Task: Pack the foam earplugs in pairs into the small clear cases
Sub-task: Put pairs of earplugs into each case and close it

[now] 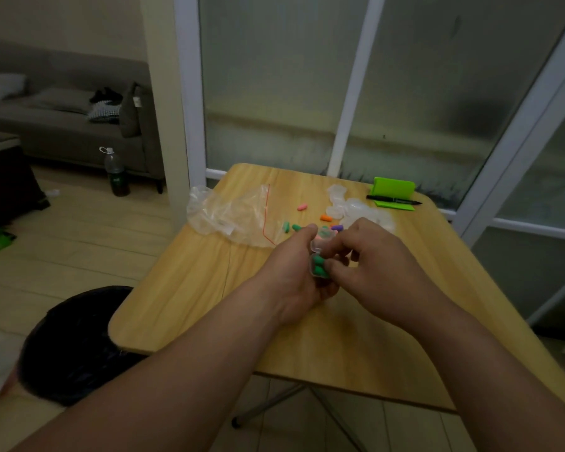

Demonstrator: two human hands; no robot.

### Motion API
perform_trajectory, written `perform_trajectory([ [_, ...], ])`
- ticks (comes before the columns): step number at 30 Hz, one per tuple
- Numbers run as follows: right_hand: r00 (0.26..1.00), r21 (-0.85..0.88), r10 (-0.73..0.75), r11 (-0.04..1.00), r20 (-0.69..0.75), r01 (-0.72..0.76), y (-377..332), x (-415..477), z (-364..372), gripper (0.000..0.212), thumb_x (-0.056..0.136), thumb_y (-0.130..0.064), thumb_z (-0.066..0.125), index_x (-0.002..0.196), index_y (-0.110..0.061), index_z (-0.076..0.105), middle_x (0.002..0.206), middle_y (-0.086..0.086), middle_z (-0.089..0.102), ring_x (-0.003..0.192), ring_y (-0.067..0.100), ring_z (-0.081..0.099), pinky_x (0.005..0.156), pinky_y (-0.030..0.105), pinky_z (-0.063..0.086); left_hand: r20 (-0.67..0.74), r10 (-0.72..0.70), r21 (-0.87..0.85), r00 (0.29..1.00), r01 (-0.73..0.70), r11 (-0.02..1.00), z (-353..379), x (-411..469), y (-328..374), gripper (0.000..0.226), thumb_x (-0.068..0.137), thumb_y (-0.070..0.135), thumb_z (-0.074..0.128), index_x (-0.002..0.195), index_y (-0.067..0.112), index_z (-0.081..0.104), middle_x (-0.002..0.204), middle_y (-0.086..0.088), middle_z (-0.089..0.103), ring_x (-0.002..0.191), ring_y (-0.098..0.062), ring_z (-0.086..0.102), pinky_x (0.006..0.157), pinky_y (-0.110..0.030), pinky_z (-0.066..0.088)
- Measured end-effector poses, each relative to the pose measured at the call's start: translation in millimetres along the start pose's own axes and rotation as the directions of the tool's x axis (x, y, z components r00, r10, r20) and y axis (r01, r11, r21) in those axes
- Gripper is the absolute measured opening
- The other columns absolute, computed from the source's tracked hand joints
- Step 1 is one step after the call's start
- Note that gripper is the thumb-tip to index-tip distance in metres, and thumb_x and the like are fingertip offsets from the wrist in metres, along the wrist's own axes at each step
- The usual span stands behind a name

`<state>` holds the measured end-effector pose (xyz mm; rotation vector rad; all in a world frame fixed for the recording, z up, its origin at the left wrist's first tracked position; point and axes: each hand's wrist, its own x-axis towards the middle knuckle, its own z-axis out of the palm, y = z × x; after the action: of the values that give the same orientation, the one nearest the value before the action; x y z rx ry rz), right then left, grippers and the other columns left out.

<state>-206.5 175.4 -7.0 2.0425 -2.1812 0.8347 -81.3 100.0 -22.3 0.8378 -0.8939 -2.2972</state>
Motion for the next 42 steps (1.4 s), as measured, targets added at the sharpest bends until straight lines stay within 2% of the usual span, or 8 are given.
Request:
perform_trajectory([
  [8, 1.0, 0.048, -0.013, 0.999, -0.008, 0.014, -2, 2, 5, 0.013, 0.092, -0.024, 0.074, 0.099, -0.034, 0.077, 0.095, -0.011, 0.055, 0.087, 0.001, 0.053, 0.069, 0.02, 0.037, 0.004, 0.007, 0.014, 1.0, -0.007, 1.0, -5, 1, 3, 0.059, 0.108, 0.05, 0.039, 0.149, 0.01, 0.054, 0.116, -0.01, 0.061, 0.099, -0.02, 0.059, 0.073, -0.029, 0.046],
  [11, 0.997, 0.138, 0.012, 0.99, -0.076, -0.001, -1, 4, 3, 0.012, 0.096, -0.026, 0.071, 0.102, -0.035, 0.075, 0.095, -0.012, 0.059, 0.086, 0.001, 0.055, 0.07, 0.016, 0.039, 0.02, 0.007, 0.043, 1.0, -0.008, 0.999, -5, 0, 5, 0.06, 0.108, 0.05, 0.036, 0.145, 0.007, 0.057, 0.105, -0.012, 0.064, 0.076, -0.017, 0.058, 0.065, -0.028, 0.044],
  [14, 0.983, 0.204, 0.103, 0.976, -0.151, -0.071, 7, 7, 1, 0.011, 0.101, -0.027, 0.064, 0.1, -0.03, 0.074, 0.093, -0.01, 0.064, 0.085, 0.003, 0.058, 0.071, 0.025, 0.044, 0.048, 0.003, 0.054, 0.999, -0.005, 0.999, -5, -2, 7, 0.054, 0.109, 0.05, 0.033, 0.132, 0.011, 0.063, 0.085, -0.008, 0.065, 0.064, -0.016, 0.053, 0.06, -0.027, 0.04],
  [19, 0.937, 0.325, 0.291, 0.92, -0.194, -0.218, 29, 9, 4, 0.019, 0.106, -0.029, 0.057, 0.1, -0.029, 0.075, 0.095, -0.013, 0.071, 0.089, 0.002, 0.062, 0.072, 0.03, 0.049, -0.001, -0.002, 0.051, 1.0, 0.002, 0.999, -10, -2, 12, 0.059, 0.108, 0.051, 0.034, 0.124, 0.005, 0.067, 0.08, -0.007, 0.067, 0.063, -0.016, 0.054, 0.056, -0.027, 0.042],
  [29, 0.894, 0.195, 0.441, 0.886, -0.078, -0.42, 64, 8, 25, 0.012, 0.101, -0.026, 0.065, 0.099, -0.029, 0.076, 0.102, -0.008, 0.073, 0.095, 0.012, 0.064, 0.076, 0.031, 0.044, -0.247, 0.089, -0.012, 0.965, -0.095, 0.995, -29, 4, 22, 0.054, 0.106, 0.048, 0.041, 0.115, 0.005, 0.071, 0.066, -0.004, 0.059, 0.051, -0.013, 0.047, 0.047, -0.024, 0.035],
  [35, 0.944, 0.284, 0.323, 0.914, -0.071, -0.291, 35, 14, 23, 0.009, 0.101, -0.031, 0.066, 0.099, -0.031, 0.074, 0.097, -0.013, 0.072, 0.091, 0.003, 0.064, 0.07, 0.025, 0.045, -0.167, 0.051, 0.019, 0.985, -0.049, 0.999, -29, 2, 19, 0.058, 0.106, 0.056, 0.038, 0.113, 0.008, 0.069, 0.068, -0.003, 0.059, 0.052, -0.013, 0.048, 0.051, -0.026, 0.036],
  [39, 0.986, 0.359, 0.154, 0.925, -0.055, -0.125, 1, 16, 21, 0.032, 0.105, -0.033, 0.06, 0.136, -0.033, 0.066, 0.119, -0.016, 0.066, 0.108, -0.002, 0.06, 0.089, 0.02, 0.05, -0.009, 0.002, 0.064, 1.0, -0.001, 0.998, -27, -1, 17, 0.055, 0.105, 0.053, 0.035, 0.118, 0.011, 0.068, 0.075, -0.005, 0.061, 0.057, -0.014, 0.053, 0.056, -0.028, 0.038],
  [42, 0.998, 0.317, 0.067, 0.946, -0.008, -0.061, -10, 15, 23, 0.032, 0.107, -0.035, 0.057, 0.138, -0.032, 0.066, 0.124, -0.017, 0.062, 0.115, -0.001, 0.056, 0.097, 0.025, 0.049, 0.042, -0.008, 0.058, 0.999, 0.006, 0.998, -26, -1, 14, 0.051, 0.099, 0.042, 0.04, 0.13, 0.01, 0.065, 0.088, -0.009, 0.063, 0.065, -0.016, 0.055, 0.06, -0.03, 0.043],
])
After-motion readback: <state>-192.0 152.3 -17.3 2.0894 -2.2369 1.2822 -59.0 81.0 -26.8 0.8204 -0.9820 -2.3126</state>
